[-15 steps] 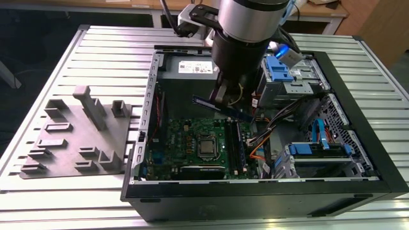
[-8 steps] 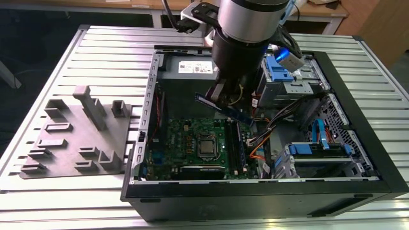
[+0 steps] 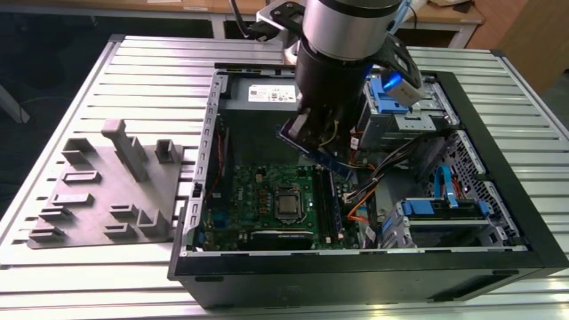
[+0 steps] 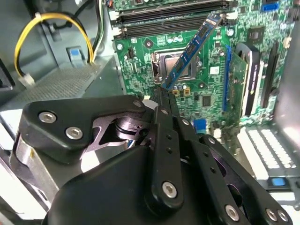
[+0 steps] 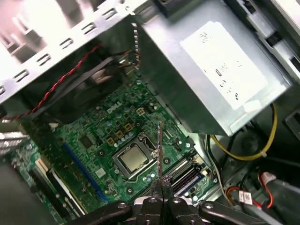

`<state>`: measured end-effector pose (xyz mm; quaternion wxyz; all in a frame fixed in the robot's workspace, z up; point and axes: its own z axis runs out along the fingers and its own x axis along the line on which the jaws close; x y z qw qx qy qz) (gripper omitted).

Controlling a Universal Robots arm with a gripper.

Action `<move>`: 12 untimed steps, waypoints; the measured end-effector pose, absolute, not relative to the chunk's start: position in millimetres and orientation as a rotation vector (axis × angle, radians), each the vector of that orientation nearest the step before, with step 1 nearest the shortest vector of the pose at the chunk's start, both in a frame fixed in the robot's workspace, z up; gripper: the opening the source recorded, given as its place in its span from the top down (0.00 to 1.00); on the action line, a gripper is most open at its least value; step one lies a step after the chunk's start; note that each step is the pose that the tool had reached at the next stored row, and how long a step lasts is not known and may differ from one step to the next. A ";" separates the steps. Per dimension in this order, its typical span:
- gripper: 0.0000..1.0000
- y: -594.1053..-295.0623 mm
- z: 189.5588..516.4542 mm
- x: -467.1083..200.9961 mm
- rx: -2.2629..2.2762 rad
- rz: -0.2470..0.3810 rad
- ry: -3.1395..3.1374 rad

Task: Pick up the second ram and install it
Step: 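Insert the second ram into the second slot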

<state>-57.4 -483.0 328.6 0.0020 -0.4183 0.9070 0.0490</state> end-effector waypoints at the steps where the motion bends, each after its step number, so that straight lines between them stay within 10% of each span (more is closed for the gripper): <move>1: 0.92 -483.0 328.6 -57.4 -1.287 0.154 2.857; 12: 0.92 -483.0 327.3 -57.4 -1.014 0.151 2.955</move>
